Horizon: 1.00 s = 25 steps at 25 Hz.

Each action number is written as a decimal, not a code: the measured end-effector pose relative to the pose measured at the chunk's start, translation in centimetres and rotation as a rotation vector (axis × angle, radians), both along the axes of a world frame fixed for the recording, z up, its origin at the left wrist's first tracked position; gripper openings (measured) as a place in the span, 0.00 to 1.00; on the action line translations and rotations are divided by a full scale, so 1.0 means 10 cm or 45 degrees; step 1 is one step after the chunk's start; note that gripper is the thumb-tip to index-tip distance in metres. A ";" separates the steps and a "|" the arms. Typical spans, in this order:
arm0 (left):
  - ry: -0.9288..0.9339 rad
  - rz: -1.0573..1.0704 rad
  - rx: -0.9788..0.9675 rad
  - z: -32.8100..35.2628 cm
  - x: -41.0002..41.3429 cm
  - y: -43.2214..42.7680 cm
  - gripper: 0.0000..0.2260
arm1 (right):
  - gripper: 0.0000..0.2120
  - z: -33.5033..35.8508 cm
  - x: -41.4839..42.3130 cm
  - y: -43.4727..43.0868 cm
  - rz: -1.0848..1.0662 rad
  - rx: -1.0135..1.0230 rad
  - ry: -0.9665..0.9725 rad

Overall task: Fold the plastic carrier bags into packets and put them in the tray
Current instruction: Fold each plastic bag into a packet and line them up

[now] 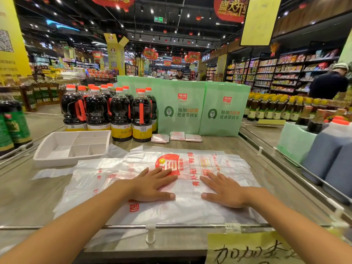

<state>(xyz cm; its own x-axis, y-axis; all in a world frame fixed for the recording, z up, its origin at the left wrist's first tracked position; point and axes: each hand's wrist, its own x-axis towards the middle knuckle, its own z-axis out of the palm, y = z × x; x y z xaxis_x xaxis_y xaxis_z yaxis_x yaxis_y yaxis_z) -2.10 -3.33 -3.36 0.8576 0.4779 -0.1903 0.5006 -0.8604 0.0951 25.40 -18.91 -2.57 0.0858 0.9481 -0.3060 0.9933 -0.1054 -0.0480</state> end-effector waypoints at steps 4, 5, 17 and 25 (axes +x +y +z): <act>-0.019 0.009 -0.026 0.00 -0.01 -0.02 0.35 | 0.44 -0.05 0.03 -0.02 0.020 0.057 0.023; -0.027 0.007 -0.027 -0.01 -0.01 -0.01 0.34 | 0.45 -0.05 0.04 -0.04 0.035 0.106 0.046; -0.029 -0.063 0.009 0.00 -0.03 -0.12 0.31 | 0.27 0.00 0.02 -0.11 0.098 0.393 0.351; 0.076 -0.118 -0.113 0.06 -0.21 0.02 0.44 | 0.19 0.04 0.18 -0.14 0.074 0.276 0.418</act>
